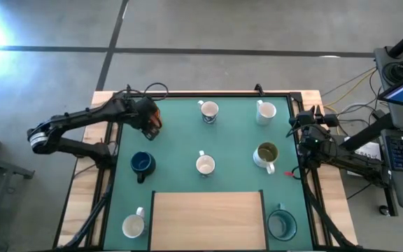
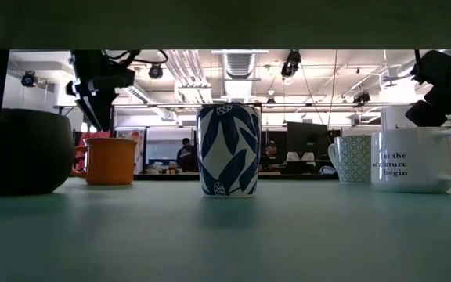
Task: Place coffee mugs
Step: Put the orange mug on the shelf
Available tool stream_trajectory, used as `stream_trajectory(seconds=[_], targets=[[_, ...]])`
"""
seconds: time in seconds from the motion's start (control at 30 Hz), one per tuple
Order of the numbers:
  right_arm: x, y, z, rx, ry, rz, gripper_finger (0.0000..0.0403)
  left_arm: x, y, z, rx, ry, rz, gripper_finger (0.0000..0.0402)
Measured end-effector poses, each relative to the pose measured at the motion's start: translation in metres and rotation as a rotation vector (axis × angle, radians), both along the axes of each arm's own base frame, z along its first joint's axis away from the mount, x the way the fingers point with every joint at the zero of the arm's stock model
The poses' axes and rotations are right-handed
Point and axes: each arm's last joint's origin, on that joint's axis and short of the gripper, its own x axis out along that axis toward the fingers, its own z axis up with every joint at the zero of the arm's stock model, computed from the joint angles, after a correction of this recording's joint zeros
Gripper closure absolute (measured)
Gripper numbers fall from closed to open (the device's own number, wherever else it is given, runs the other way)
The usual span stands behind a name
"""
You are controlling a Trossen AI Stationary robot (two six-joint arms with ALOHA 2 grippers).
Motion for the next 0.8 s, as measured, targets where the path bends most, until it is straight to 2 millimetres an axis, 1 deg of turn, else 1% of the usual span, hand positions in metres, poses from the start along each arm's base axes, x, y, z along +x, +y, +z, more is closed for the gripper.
stream_trajectory(seconds=[0.2, 0.37, 0.53, 0.7, 0.73, 0.8], targets=[[0.000, 0.000, 0.000, 0.000, 0.000, 0.000, 0.0335, 0.014, 0.012, -0.011, -0.034, 0.125, -0.110, 0.0239], [0.000, 0.000, 0.000, 0.000, 0.000, 0.000, 0.0335, 0.021, 0.017, -0.023, -0.053, 0.194, -0.193, 0.0260], [0.000, 0.000, 0.000, 0.000, 0.000, 0.000, 0.0335, 0.023, 0.018, -0.027, -0.049, 0.223, -0.249, 0.0306], [0.000, 0.000, 0.000, 0.000, 0.000, 0.000, 0.0335, 0.025, 0.019, -0.028, -0.046, 0.222, -0.286, 0.0379], [0.000, 0.000, 0.000, 0.000, 0.000, 0.000, 0.0335, 0.025, 0.019, -0.027, -0.039, 0.222, -0.286, 0.0388], [0.000, 0.000, 0.000, 0.000, 0.000, 0.000, 0.0335, 0.025, 0.019, -0.024, -0.033, 0.219, -0.285, 0.0389]])
